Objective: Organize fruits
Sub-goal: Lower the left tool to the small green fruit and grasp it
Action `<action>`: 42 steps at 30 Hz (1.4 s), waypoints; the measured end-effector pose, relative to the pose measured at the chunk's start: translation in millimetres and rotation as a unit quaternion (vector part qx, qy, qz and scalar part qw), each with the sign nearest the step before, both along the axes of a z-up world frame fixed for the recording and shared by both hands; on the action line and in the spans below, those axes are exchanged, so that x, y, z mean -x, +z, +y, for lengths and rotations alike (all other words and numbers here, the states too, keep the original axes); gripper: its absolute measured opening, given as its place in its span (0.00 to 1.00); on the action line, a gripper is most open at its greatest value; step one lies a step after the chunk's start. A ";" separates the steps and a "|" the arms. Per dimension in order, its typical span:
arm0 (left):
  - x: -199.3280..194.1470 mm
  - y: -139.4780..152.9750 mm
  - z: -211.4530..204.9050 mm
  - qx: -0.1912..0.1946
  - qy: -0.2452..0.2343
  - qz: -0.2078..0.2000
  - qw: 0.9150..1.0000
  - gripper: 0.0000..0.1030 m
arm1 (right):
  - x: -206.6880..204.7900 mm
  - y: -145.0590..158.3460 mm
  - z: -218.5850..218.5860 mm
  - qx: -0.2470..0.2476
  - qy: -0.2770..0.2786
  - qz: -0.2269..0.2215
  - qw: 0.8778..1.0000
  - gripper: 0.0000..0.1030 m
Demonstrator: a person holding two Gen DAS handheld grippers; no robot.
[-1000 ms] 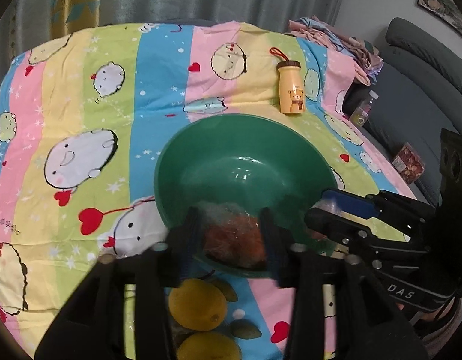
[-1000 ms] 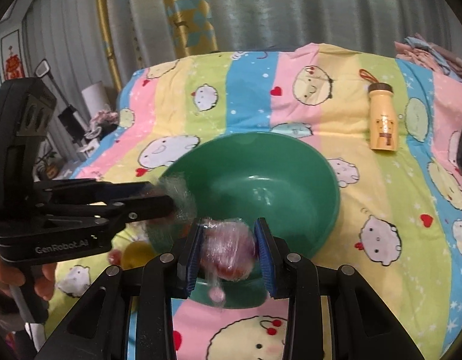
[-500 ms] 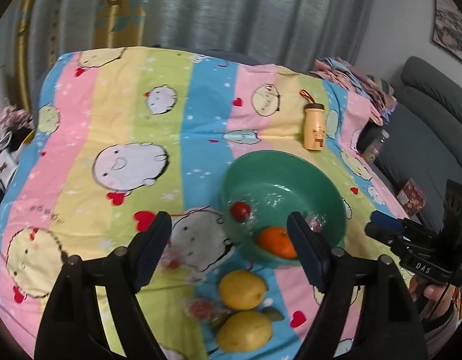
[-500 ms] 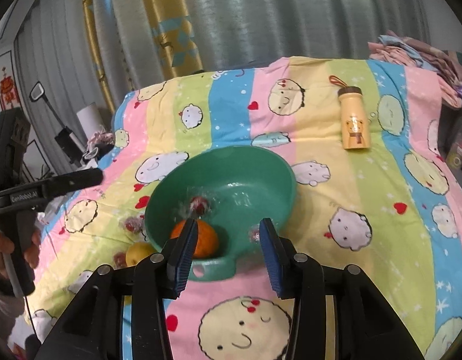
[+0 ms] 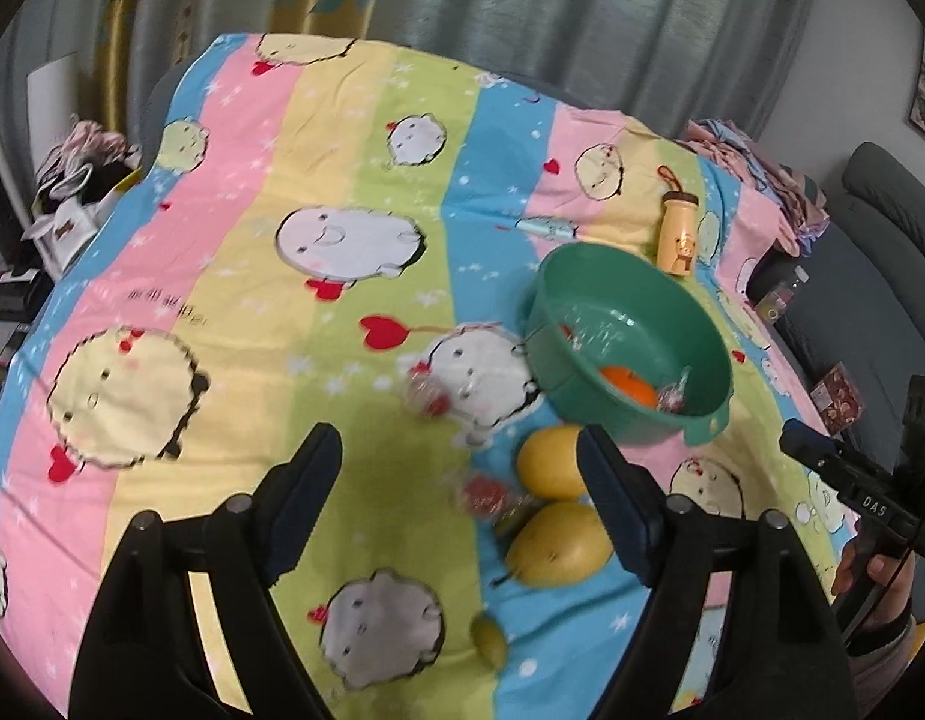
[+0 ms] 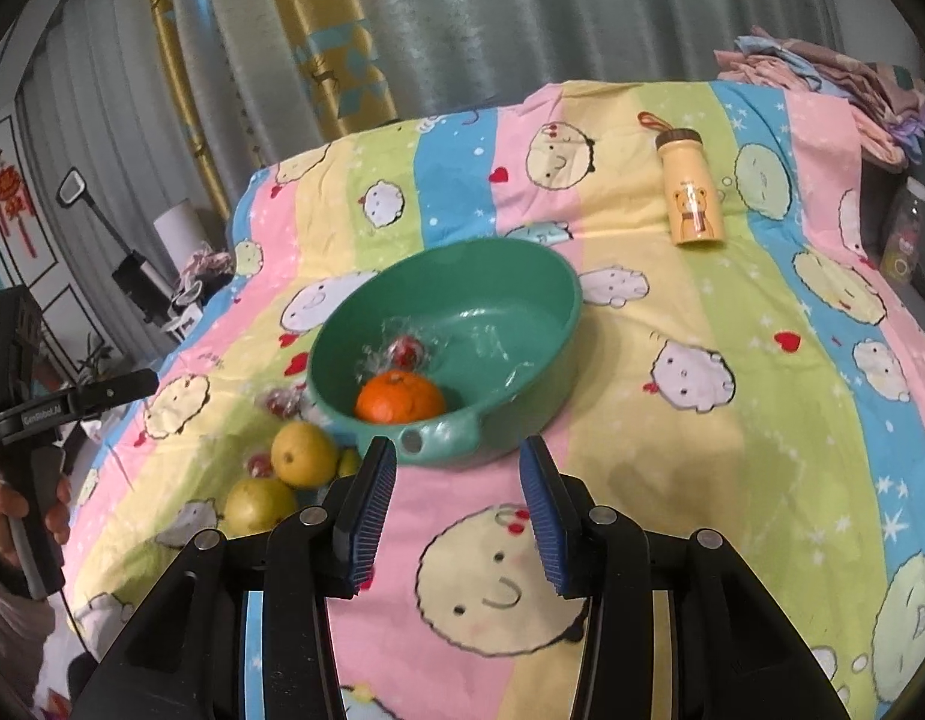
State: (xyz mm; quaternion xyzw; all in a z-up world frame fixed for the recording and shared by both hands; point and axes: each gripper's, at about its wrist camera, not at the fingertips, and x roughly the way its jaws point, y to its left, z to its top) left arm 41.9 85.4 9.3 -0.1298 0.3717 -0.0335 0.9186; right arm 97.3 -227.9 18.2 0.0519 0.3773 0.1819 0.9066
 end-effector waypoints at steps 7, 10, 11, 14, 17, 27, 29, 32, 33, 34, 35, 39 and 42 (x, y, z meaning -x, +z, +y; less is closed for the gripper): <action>24.8 -13.2 10.4 0.011 0.008 0.018 1.000 0.79 | 13.5 -3.9 14.6 0.002 0.018 0.014 1.000 0.42; 34.1 -16.6 12.9 0.017 0.009 0.022 1.000 0.79 | 19.7 -4.7 22.6 0.004 0.029 0.019 0.999 0.42; 37.3 -17.8 13.9 0.018 0.009 0.024 1.000 0.79 | 22.1 -4.7 25.6 0.007 0.032 0.020 0.999 0.42; 44.8 -20.7 16.6 0.024 0.010 0.027 0.999 0.79 | 27.7 -5.0 32.7 0.011 0.041 0.024 0.999 0.42; 53.0 -24.8 16.3 0.021 0.007 0.033 0.999 0.79 | 31.5 -5.7 37.6 0.013 0.046 0.028 0.998 0.42; 74.8 -41.3 -11.0 -0.017 -0.035 0.046 0.998 0.78 | 45.9 -19.8 51.6 0.017 0.063 0.054 0.996 0.42; 76.5 -43.9 -17.8 -0.023 -0.043 0.047 0.998 0.78 | 46.7 -24.0 54.6 0.017 0.067 0.060 0.996 0.42; 75.9 -48.5 -28.2 -0.035 -0.050 0.049 0.997 0.78 | 48.4 -29.0 58.7 0.017 0.072 0.066 0.995 0.42; 75.8 -50.5 -31.1 -0.039 -0.051 0.050 0.997 0.78 | 48.8 -30.7 60.3 0.018 0.074 0.068 0.995 0.42; 74.8 -53.0 -34.0 -0.042 -0.051 0.052 0.997 0.78 | 49.6 -31.8 61.4 0.019 0.075 0.068 0.995 0.42; 73.5 -55.6 -36.0 -0.040 -0.050 0.054 0.996 0.78 | 50.4 -33.7 62.8 0.022 0.078 0.068 0.994 0.42; 68.5 -62.4 -42.5 -0.036 -0.044 0.058 0.997 0.77 | 48.7 -41.7 65.0 0.024 0.080 0.071 0.994 0.42; 64.0 -66.2 -46.9 -0.039 -0.047 0.060 0.996 0.76 | 44.9 -48.0 66.1 0.024 0.081 0.077 0.993 0.42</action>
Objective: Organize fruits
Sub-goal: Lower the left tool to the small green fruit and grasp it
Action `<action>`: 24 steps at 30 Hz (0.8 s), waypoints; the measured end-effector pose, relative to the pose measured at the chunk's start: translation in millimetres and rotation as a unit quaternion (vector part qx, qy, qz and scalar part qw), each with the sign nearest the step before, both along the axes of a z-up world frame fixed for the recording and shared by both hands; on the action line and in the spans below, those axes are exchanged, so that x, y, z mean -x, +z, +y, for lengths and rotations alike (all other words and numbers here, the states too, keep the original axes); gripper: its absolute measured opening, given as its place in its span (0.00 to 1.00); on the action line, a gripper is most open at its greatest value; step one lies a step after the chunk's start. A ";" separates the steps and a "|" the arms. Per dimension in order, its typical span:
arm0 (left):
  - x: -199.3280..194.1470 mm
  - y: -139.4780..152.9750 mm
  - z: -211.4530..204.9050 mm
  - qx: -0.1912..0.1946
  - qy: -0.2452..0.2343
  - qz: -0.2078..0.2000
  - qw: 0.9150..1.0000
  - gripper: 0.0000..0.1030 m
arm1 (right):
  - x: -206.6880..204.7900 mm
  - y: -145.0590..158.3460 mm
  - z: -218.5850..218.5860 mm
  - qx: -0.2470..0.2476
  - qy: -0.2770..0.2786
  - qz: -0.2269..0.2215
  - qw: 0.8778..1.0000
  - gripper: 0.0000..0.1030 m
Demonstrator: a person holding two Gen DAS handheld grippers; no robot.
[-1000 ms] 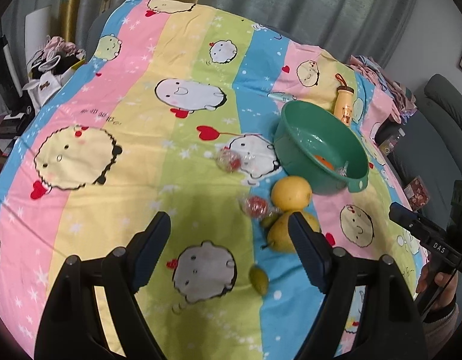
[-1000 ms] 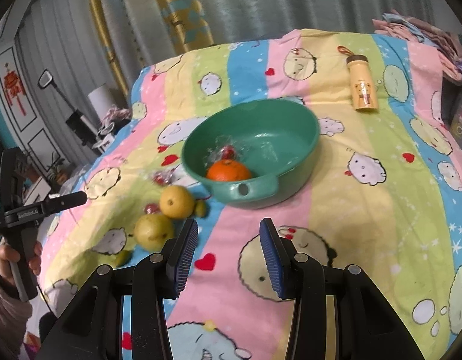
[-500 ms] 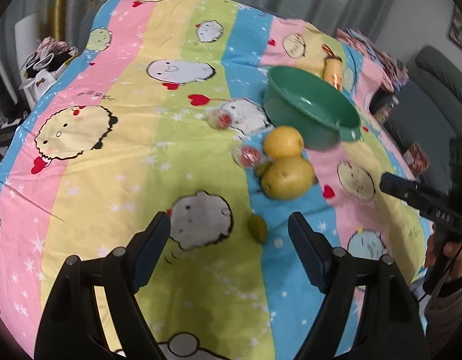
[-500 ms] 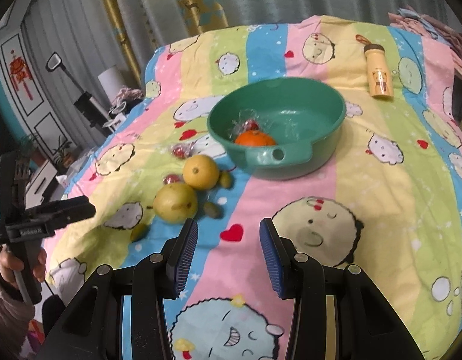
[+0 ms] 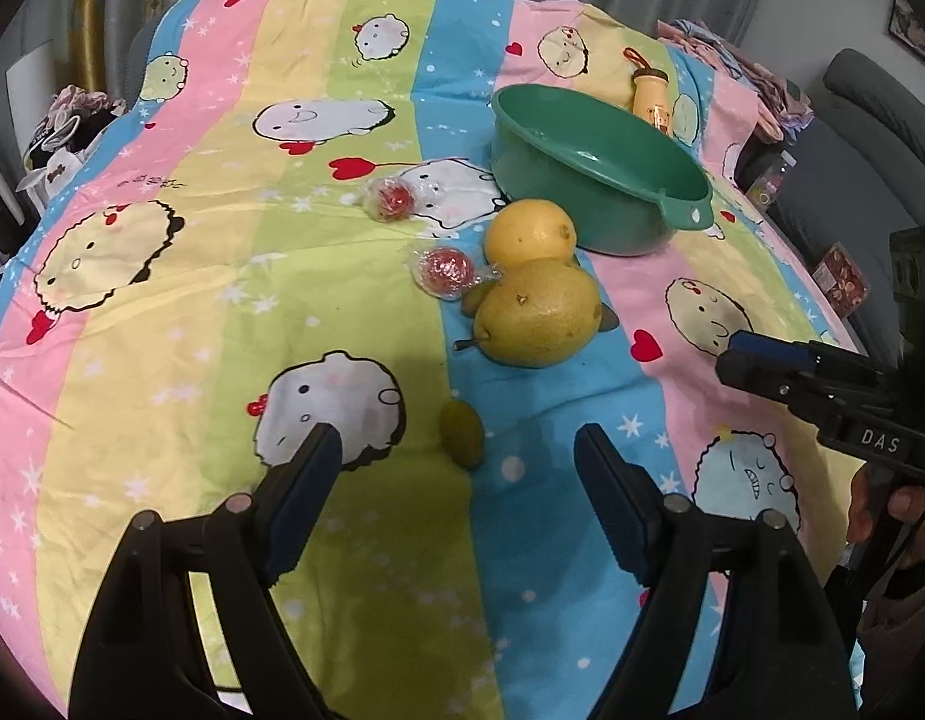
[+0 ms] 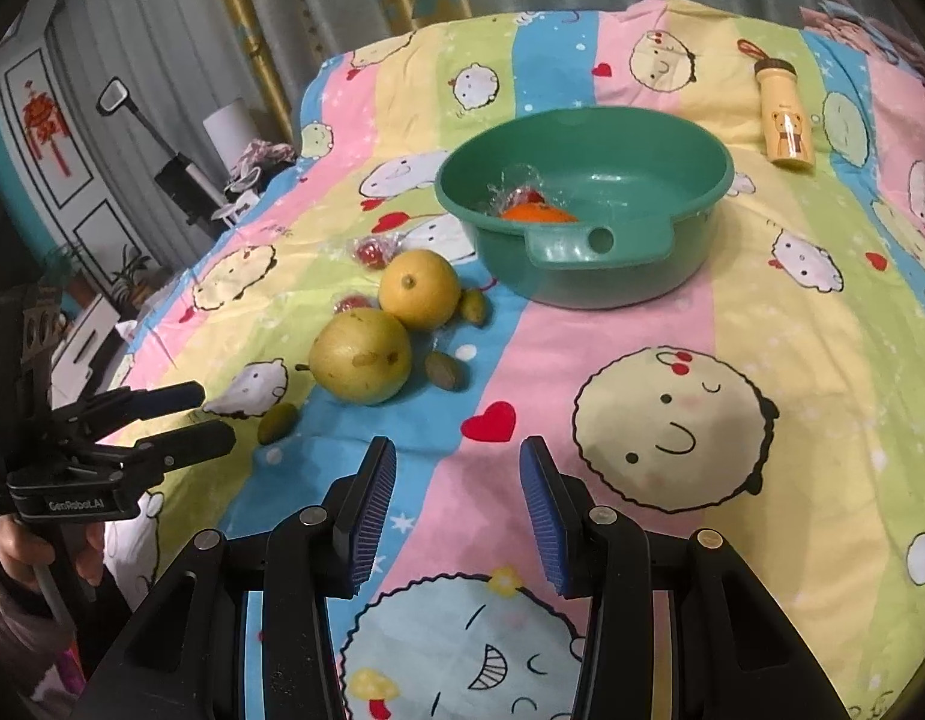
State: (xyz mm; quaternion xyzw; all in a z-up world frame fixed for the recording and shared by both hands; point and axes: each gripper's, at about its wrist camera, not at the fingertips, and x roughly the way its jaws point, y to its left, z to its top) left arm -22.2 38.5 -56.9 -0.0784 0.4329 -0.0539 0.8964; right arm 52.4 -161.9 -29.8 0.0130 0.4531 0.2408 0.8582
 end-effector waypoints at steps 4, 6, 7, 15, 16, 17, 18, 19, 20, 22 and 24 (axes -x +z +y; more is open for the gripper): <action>-5.0 -5.2 -5.0 -0.001 -0.010 0.001 1.000 0.72 | -7.1 -6.6 3.8 0.007 0.006 0.005 1.000 0.42; -7.1 -7.1 -7.9 -0.002 -0.018 0.001 1.000 0.70 | -12.2 -10.4 6.9 0.012 0.009 0.007 1.000 0.42; -8.9 -9.1 -8.9 -0.004 -0.020 0.004 1.000 0.68 | -13.6 -11.2 7.5 0.013 0.011 0.008 1.000 0.42; -15.5 -17.9 -14.4 -0.020 -0.022 0.008 1.000 0.57 | -25.7 -19.2 22.9 0.026 0.037 0.008 0.999 0.42; -16.2 -18.7 -15.1 -0.021 -0.023 0.009 0.999 0.53 | -28.0 -20.0 24.8 0.029 0.040 0.007 0.999 0.42; -17.0 -19.7 -15.7 -0.022 -0.024 0.011 0.999 0.51 | -29.6 -20.5 26.0 0.030 0.042 0.006 0.999 0.42; -17.6 -20.7 -16.3 -0.023 -0.024 0.012 0.999 0.48 | -32.7 -21.7 28.3 0.034 0.045 0.007 0.998 0.42; -18.3 -21.7 -16.9 -0.024 -0.024 0.013 0.999 0.47 | -34.5 -22.3 29.6 0.036 0.046 0.007 0.998 0.42; -18.4 -21.9 -17.5 -0.025 -0.024 0.013 0.999 0.47 | -37.5 -22.4 31.7 0.038 0.049 0.006 0.998 0.42; -18.3 -22.0 -18.0 -0.027 -0.023 0.012 0.999 0.45 | -41.2 -22.1 35.8 0.042 0.056 0.003 0.998 0.42; -18.7 -22.4 -19.0 -0.027 -0.023 0.012 0.999 0.40 | -45.3 -22.3 41.2 0.047 0.065 0.000 0.997 0.42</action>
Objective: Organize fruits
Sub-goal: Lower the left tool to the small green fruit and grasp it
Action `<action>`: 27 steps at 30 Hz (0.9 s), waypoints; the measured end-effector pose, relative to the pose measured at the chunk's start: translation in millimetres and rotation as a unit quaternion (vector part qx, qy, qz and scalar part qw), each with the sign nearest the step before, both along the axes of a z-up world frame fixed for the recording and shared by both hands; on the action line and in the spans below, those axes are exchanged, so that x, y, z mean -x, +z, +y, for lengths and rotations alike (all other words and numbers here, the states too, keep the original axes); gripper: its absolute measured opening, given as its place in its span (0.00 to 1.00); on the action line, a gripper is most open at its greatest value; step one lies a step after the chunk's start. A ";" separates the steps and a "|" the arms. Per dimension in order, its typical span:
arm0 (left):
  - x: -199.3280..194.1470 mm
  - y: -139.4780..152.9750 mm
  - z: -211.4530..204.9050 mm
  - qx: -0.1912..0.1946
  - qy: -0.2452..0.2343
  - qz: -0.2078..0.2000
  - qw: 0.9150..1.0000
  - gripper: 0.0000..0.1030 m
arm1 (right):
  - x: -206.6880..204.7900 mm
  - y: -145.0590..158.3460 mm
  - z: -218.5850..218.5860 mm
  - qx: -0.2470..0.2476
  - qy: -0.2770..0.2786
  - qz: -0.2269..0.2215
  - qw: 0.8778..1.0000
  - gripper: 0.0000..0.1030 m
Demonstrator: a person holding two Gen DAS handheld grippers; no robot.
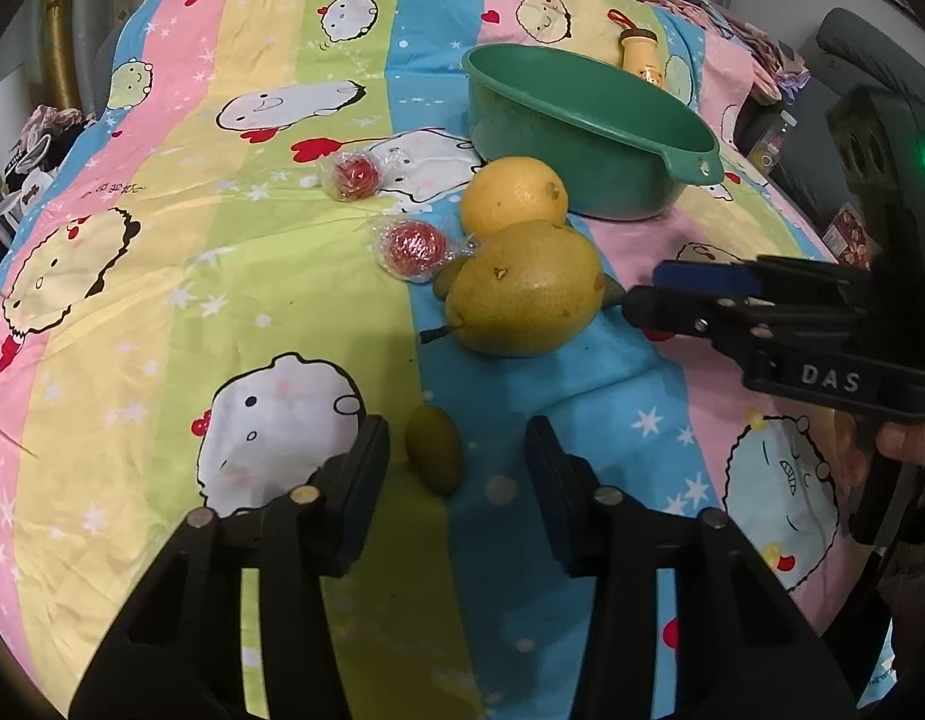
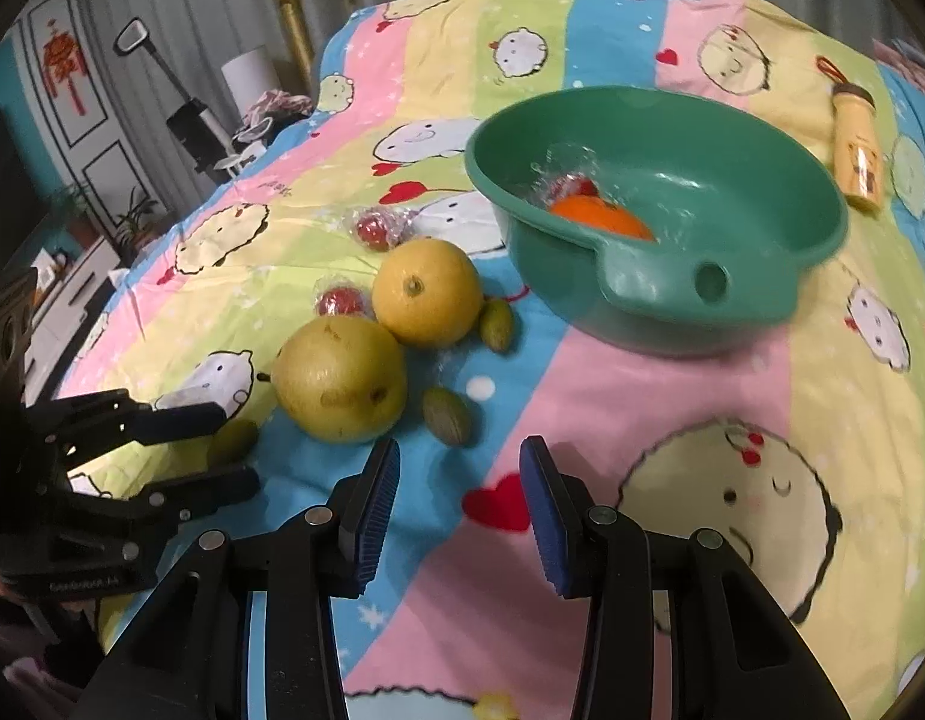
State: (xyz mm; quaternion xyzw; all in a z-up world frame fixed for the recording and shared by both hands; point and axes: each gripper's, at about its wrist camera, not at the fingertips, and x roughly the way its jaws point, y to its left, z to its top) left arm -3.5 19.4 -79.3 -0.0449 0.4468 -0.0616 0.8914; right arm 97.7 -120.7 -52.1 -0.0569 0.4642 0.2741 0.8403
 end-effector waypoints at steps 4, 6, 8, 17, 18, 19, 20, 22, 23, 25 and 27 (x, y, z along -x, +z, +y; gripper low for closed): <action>-1.2 -2.8 0.4 -0.003 0.004 0.005 1.000 0.36 | -4.8 -2.9 6.8 0.008 0.012 0.000 1.000 0.42; -1.6 -4.9 2.4 0.001 0.008 0.006 1.000 0.35 | -6.0 -4.3 9.5 0.017 0.015 -0.004 1.000 0.42; -1.5 -5.3 3.7 0.000 0.011 0.004 1.000 0.32 | -8.7 -6.4 10.8 0.023 0.018 -0.002 1.000 0.42; -1.1 -7.7 13.9 0.017 0.028 0.000 0.999 0.18 | -11.5 -16.2 27.3 0.061 0.046 -0.013 0.997 0.33; -0.9 -7.4 13.7 0.018 0.028 0.000 0.999 0.18 | -11.6 -16.7 28.8 0.062 0.048 -0.014 0.997 0.33; -0.7 -6.9 14.1 0.019 0.028 -0.001 0.999 0.18 | -11.6 -16.6 29.4 0.062 0.049 -0.015 0.997 0.32; -0.7 -7.0 14.2 0.020 0.028 -0.001 0.999 0.18 | -11.8 -16.6 29.4 0.060 0.048 -0.015 0.997 0.29; -0.9 -6.7 14.8 0.025 0.028 -0.001 0.999 0.18 | -12.6 -16.9 29.1 0.059 0.046 -0.013 0.997 0.21; -0.6 -6.3 15.2 0.026 0.029 -0.001 0.999 0.18 | -12.6 -16.8 28.8 0.059 0.045 -0.014 0.997 0.21; 0.2 -5.9 15.1 0.028 0.031 -0.001 0.999 0.18 | -12.4 -16.7 27.6 0.053 0.042 -0.012 0.998 0.21; 1.2 -4.5 15.3 0.027 0.031 -0.002 0.999 0.18 | -12.1 -15.3 23.5 0.038 0.036 -0.006 0.999 0.21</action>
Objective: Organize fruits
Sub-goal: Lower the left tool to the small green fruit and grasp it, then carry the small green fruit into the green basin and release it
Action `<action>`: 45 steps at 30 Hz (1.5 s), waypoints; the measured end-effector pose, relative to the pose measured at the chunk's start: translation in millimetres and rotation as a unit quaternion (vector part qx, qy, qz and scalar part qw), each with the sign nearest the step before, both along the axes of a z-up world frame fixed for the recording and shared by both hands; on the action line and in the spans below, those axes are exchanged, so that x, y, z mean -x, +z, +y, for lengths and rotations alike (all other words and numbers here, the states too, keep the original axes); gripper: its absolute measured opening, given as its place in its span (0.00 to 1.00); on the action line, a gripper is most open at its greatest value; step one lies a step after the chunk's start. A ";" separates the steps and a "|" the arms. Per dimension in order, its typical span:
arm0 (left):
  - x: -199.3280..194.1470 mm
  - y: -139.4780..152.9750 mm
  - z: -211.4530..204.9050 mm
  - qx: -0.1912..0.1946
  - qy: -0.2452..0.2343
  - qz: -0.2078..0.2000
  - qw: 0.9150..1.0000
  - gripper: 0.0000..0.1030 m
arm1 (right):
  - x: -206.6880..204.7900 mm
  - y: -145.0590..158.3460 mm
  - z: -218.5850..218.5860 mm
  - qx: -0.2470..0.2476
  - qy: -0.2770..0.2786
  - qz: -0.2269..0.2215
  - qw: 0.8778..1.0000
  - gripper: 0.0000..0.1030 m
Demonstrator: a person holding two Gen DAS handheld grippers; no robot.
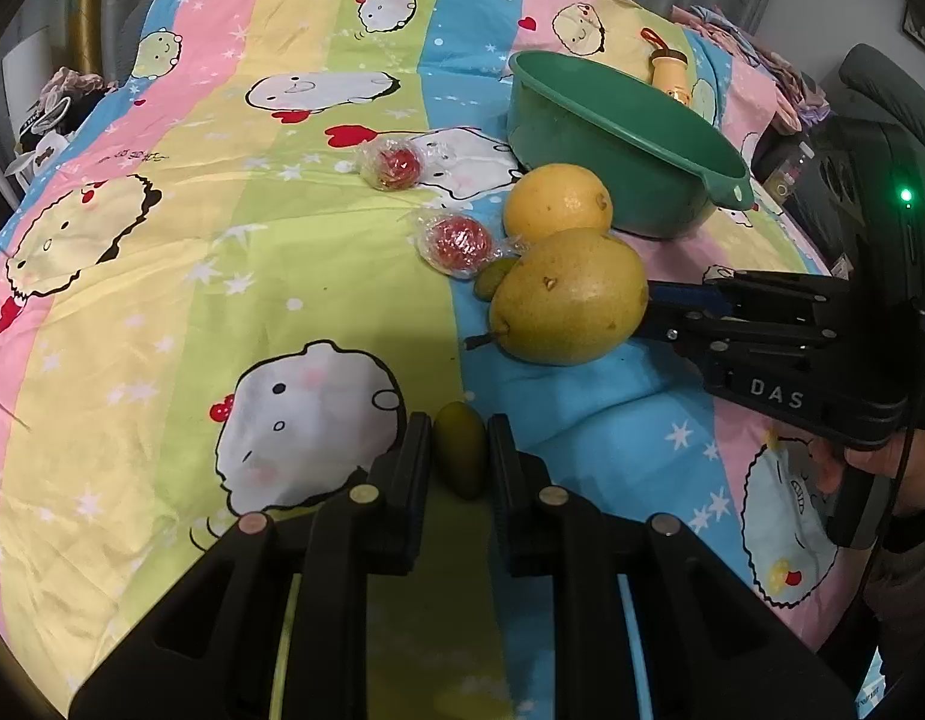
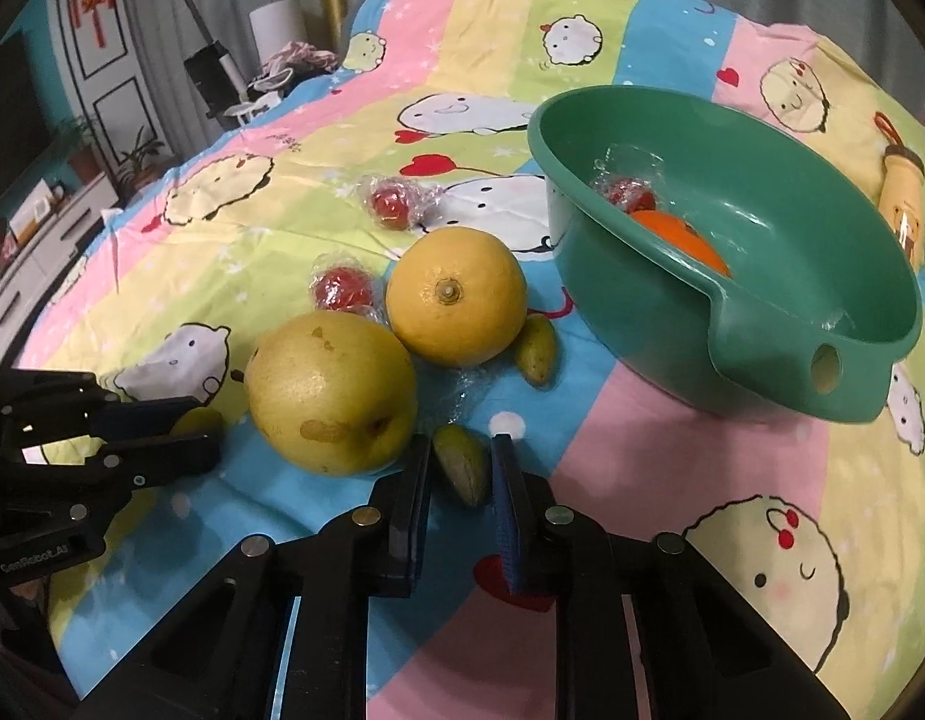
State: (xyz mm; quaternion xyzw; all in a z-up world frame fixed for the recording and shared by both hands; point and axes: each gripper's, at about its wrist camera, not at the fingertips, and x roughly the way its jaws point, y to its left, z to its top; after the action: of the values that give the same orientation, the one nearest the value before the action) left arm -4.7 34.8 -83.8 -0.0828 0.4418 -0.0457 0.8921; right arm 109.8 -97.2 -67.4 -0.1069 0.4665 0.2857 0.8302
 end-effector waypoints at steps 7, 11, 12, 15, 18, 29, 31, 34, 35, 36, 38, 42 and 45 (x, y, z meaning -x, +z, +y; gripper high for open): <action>5.6 10.1 3.5 0.000 0.005 -0.008 1.000 0.18 | 7.6 10.9 -16.2 -0.047 -0.026 0.011 0.998 0.21; 8.4 19.3 3.7 -0.004 0.007 -0.014 1.000 0.18 | 19.2 23.1 -25.1 -0.064 -0.035 0.004 0.997 0.21; 9.1 22.4 3.7 -0.003 0.007 -0.017 1.000 0.18 | 22.3 27.1 -28.1 -0.071 -0.038 0.004 0.997 0.21; 11.5 29.3 3.0 -0.003 0.006 -0.022 1.000 0.18 | 31.0 39.3 -35.6 -0.086 -0.046 -0.006 0.995 0.21; 12.6 37.3 1.6 -0.003 0.006 -0.029 1.000 0.18 | 42.0 51.9 -44.7 -0.104 -0.057 -0.018 0.993 0.21; 11.6 69.8 -12.6 -0.019 -0.010 -0.062 0.998 0.18 | 56.1 88.0 -68.4 -0.142 -0.077 -0.050 0.986 0.21; 10.3 74.9 -14.7 -0.023 -0.013 -0.067 0.997 0.18 | 58.5 92.9 -70.0 -0.144 -0.078 -0.057 0.985 0.21; 8.2 81.5 -18.1 -0.027 -0.017 -0.075 0.997 0.18 | 60.4 98.3 -72.8 -0.149 -0.079 -0.064 0.984 0.21; 7.3 82.6 -18.5 -0.028 -0.018 -0.076 0.997 0.18 | 61.6 99.6 -73.9 -0.150 -0.080 -0.067 0.983 0.21; 5.2 84.4 -19.8 -0.029 -0.020 -0.078 0.996 0.18 | 61.9 101.6 -74.9 -0.151 -0.080 -0.069 0.983 0.21; 3.7 86.3 -21.7 -0.030 -0.022 -0.080 0.996 0.18 | 61.0 104.8 -77.1 -0.153 -0.081 -0.075 0.982 0.21; -5.9 92.2 -27.5 -0.032 -0.030 -0.087 0.995 0.18 | 58.4 110.3 -80.5 -0.156 -0.083 -0.085 0.981 0.21; -16.9 97.8 -27.3 -0.023 -0.033 -0.092 0.995 0.18 | 53.4 113.8 -83.5 -0.158 -0.084 -0.092 0.980 0.21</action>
State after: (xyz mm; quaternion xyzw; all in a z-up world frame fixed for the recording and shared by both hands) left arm 12.3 7.4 14.0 -0.0432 0.3615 -0.0724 0.9286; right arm 56.4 -180.7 46.4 0.0397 0.3445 0.2739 0.8971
